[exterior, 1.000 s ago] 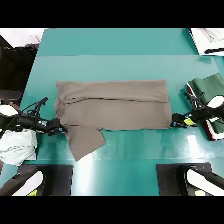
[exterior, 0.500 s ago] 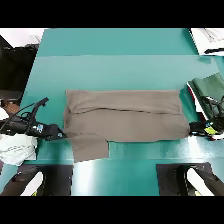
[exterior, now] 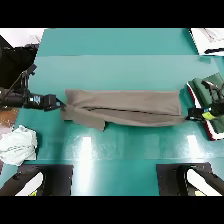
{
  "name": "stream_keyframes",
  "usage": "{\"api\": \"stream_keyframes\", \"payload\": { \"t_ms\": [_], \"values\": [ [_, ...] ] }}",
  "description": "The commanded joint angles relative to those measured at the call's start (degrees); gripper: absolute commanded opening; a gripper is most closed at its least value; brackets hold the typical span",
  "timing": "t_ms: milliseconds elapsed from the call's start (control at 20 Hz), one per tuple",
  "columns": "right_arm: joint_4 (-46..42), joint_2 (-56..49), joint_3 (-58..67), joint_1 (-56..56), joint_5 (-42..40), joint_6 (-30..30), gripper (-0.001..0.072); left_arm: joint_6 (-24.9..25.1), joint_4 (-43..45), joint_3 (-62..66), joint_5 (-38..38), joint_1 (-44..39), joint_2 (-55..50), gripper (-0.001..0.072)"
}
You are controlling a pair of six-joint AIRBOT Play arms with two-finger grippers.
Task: Fold the shirts.
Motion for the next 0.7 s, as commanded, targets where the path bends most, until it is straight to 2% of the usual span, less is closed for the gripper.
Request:
{"api": "stream_keyframes", "payload": {
  "t_ms": [0, 250, 450, 500, 550, 600, 650],
  "values": [
    [0.02, -7.85, 7.21, 2.75, -1.9, 1.73, 0.0012, 0.98, 0.26, 4.09, 7.45, -0.09, -6.78, 0.0026],
    [-0.11, -17.64, 15.67, 4.92, -2.8, 2.73, 0.0013, 0.98, 0.07, 8.09, 17.25, -0.09, -12.83, 0.0027],
    [0.35, -22.43, 20.09, 5.22, -6.45, 8.17, 0.0015, 1.01, -0.13, 9.73, 24.04, -0.09, -16.28, 0.0028],
    [1.88, -23.43, 20.92, 5.22, -7.78, 8.68, 0.0021, 0.98, -0.26, 9.73, 26.4, -0.09, -16.98, 0.0055],
    [4.79, -24.52, 21.68, 4.79, -9.81, 8.63, 0.0182, 0.94, -1.05, 9.73, 28.92, -0.09, -17.68, 0.0358],
    [7.69, -25.53, 22.56, 4.17, -11.87, 8.48, 0.0508, 0.94, -2.47, 9.77, 31.06, -0.09, -18.32, 0.0593],
    [9.77, -26.64, 23.98, 3.39, -13.0, 8.5, 0.0597, 0.96, -3.15, 10.27, 31.58, -0.09, -18.88, 0.0613]
  ]
}}
